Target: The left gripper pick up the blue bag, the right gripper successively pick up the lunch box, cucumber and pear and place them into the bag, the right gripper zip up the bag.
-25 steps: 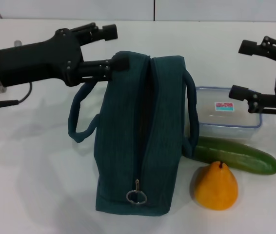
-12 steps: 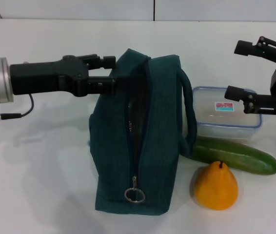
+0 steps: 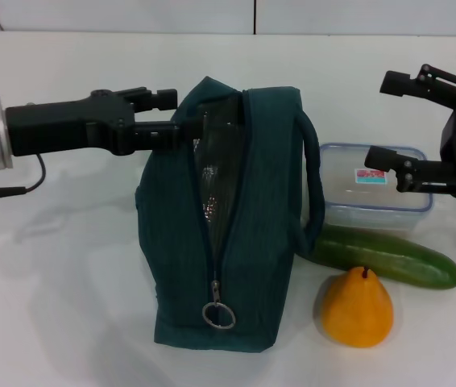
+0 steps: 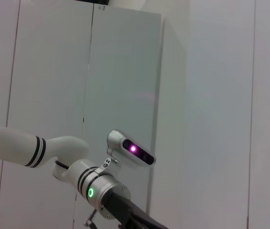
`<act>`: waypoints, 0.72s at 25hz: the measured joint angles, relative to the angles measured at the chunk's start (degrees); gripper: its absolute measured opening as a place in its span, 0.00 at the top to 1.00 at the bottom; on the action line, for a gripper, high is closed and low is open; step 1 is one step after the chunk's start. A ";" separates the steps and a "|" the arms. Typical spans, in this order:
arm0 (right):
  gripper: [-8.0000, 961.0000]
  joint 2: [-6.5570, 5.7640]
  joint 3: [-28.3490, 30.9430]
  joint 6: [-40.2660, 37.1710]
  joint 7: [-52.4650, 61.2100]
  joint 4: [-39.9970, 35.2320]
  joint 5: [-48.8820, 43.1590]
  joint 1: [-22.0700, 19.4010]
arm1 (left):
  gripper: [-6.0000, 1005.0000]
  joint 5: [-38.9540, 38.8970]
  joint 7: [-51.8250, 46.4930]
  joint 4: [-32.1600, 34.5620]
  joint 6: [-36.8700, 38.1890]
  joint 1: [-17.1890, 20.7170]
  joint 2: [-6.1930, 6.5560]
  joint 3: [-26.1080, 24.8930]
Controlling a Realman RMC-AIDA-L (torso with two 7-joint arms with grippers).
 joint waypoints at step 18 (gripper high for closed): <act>0.11 0.15 -0.06 0.38 -0.13 -0.20 -0.01 1.99 | 0.12 4.75 -8.77 3.85 6.46 0.72 0.29 -7.83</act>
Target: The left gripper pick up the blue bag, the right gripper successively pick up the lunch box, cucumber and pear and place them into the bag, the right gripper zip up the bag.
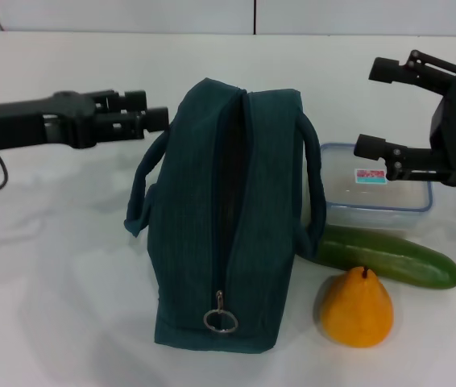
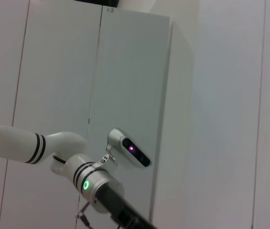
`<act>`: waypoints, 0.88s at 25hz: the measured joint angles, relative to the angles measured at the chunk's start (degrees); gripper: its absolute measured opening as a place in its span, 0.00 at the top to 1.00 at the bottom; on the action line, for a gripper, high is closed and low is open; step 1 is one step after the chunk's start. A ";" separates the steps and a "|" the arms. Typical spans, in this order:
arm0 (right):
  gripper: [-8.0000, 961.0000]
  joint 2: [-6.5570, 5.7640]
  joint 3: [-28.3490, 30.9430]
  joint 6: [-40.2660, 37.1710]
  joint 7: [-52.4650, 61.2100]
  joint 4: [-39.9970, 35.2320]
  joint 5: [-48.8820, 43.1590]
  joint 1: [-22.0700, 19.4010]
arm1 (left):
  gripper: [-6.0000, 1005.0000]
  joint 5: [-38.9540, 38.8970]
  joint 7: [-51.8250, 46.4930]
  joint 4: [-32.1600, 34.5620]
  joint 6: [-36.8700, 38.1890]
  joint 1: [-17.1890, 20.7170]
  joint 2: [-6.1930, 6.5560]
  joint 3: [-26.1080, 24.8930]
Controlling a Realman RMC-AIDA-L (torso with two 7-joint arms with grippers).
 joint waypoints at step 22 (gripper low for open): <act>0.11 0.39 -0.12 0.80 0.10 0.42 -1.39 0.52 | 0.25 5.42 -0.47 -0.31 0.47 -2.36 -3.40 0.23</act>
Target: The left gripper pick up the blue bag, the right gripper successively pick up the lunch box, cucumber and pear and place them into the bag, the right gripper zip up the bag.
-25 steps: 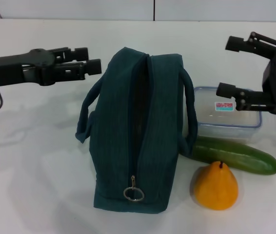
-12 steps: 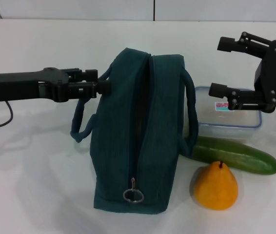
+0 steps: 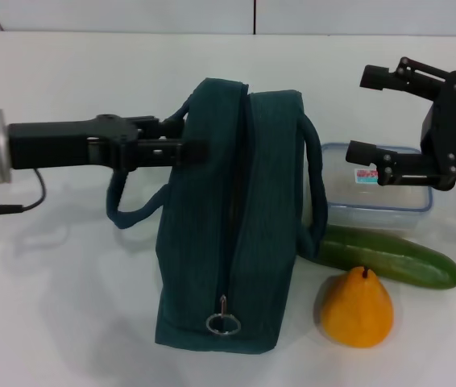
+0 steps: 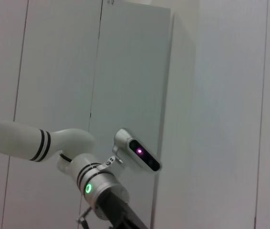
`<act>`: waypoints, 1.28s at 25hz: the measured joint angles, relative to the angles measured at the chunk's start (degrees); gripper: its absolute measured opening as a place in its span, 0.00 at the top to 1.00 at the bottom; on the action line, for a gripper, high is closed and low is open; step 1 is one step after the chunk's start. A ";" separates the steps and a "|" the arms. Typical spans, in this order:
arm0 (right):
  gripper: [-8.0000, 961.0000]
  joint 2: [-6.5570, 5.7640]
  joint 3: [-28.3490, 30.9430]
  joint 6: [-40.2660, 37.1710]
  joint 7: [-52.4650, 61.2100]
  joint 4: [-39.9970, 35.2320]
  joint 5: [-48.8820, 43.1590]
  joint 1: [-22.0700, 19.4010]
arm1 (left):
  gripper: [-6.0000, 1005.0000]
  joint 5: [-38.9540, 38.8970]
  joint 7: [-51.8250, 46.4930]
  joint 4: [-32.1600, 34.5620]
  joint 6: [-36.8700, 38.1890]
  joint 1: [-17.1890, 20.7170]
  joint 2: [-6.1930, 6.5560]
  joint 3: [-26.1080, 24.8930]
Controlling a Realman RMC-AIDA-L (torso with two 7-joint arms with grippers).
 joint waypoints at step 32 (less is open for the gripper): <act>0.11 0.31 -0.61 -0.61 0.23 3.59 1.17 -1.51 | 0.70 -2.65 16.36 -6.10 -4.77 -1.29 -0.27 0.81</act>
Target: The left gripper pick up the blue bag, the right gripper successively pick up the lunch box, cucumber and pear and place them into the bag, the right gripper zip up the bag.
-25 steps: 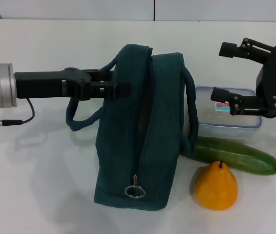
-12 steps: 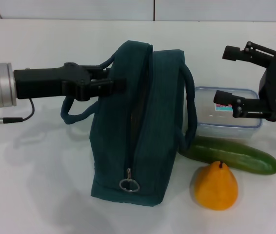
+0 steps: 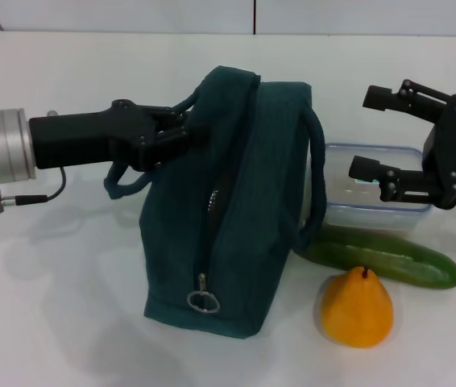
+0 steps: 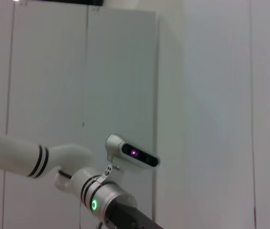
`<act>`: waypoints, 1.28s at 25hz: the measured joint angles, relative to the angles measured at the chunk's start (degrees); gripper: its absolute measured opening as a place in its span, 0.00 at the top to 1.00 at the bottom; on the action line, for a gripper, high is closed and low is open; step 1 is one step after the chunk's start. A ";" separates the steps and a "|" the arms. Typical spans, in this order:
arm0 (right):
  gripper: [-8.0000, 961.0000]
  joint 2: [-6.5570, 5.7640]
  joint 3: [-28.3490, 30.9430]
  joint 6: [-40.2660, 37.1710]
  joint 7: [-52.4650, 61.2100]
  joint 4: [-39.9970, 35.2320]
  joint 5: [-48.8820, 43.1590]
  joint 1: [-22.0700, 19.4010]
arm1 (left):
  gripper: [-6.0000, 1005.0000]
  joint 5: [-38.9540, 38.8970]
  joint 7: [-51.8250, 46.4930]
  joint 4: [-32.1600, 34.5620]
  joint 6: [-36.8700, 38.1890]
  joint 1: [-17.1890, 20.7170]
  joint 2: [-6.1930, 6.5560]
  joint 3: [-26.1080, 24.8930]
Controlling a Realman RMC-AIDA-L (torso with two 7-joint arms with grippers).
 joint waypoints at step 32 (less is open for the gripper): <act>0.11 0.08 4.42 2.65 8.88 43.59 27.74 -5.84 | 0.95 -7.32 26.83 -13.95 -7.81 -3.80 -0.35 0.69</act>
